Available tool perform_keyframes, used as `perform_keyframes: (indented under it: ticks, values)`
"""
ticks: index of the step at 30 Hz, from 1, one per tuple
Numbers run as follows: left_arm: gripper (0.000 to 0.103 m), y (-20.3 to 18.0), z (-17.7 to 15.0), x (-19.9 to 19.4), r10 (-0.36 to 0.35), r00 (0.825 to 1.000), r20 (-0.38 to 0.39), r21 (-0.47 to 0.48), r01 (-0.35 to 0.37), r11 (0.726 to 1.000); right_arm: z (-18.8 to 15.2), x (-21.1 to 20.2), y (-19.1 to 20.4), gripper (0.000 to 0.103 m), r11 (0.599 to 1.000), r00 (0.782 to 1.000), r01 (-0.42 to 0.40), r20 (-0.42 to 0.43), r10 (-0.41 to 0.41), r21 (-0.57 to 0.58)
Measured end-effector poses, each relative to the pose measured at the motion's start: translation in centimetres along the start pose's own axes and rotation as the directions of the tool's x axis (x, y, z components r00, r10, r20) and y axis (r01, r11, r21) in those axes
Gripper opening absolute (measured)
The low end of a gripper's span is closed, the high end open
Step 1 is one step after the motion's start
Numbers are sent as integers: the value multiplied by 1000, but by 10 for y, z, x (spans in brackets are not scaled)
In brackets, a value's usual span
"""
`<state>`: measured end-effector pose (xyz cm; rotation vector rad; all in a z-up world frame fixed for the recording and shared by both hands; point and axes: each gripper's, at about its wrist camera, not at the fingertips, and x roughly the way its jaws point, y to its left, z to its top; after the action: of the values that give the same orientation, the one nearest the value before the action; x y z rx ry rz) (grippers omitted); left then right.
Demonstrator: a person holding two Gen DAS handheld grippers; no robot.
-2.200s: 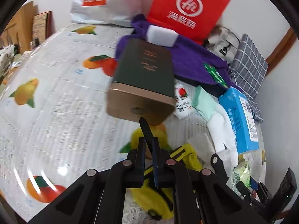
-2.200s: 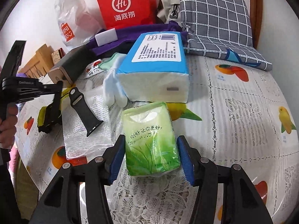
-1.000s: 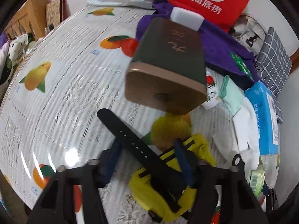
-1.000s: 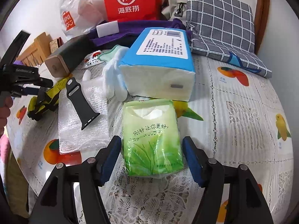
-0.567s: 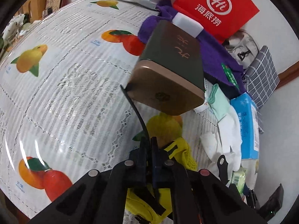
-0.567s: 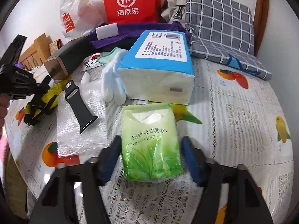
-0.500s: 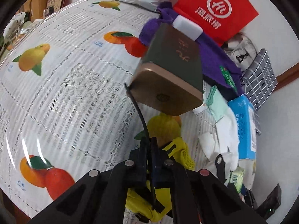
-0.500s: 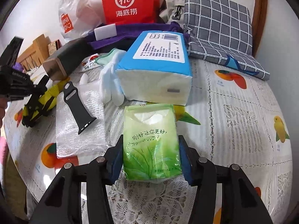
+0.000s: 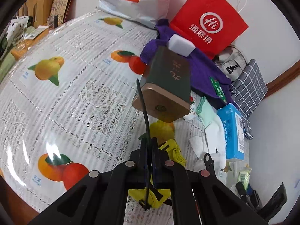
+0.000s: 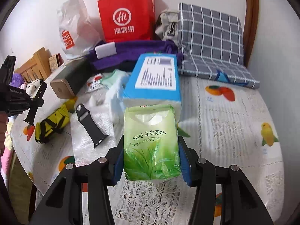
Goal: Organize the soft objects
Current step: 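Carry the tissue pack with the right tool while the left tool carries the strap toward the towel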
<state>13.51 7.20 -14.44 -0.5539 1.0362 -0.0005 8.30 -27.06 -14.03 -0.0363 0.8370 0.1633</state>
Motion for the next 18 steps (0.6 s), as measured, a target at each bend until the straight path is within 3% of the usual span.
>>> perform_keyframes:
  ticks: [18]
  values:
    - [4, -21, 24, -42, -21, 996, 85, 88, 14, 996, 54, -28, 14, 50, 999, 995, 23, 100, -21, -23]
